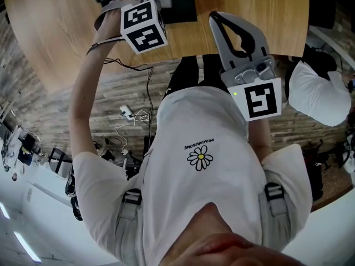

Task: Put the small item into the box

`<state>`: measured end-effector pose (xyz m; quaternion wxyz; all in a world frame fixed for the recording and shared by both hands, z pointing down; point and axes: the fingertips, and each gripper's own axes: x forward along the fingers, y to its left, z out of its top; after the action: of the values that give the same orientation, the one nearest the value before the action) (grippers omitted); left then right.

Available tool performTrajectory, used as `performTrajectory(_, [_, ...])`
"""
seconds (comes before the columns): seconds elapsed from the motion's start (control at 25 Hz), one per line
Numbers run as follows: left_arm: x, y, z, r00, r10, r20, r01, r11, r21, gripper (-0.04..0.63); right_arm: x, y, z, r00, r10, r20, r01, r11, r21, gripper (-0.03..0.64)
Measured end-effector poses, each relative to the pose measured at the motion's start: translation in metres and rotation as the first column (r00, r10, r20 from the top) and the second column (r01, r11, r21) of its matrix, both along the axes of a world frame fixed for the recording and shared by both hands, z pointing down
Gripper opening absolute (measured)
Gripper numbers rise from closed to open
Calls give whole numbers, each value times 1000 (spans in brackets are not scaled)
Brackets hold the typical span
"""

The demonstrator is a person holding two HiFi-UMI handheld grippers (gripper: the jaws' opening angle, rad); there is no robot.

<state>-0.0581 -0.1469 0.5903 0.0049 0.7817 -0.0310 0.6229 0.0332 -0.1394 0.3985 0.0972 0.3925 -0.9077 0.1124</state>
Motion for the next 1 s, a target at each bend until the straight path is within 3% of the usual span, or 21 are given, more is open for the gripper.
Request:
performTrajectory(0.24, [6,5,-11,999,-13,-33,13,1000,5,225,-1,6,-2,1000,-10,6,10,1000,8,6])
performTrajectory(0.6, [0,-4,-52,994,-64,-85,72,993,96,218,-13,15,-27,999,-36,13,35,997,66,6])
performTrajectory(0.8, [-3,-13,-90,982,-119,-148,143,976,163,190,-15,19,-48,998,-41,37,37,994,99,6])
performTrajectory(1.0, [-9,-28,-133,954,-181,-240,238,943,231,168,-20,14,-68,998,-50,43,42,986,160,6])
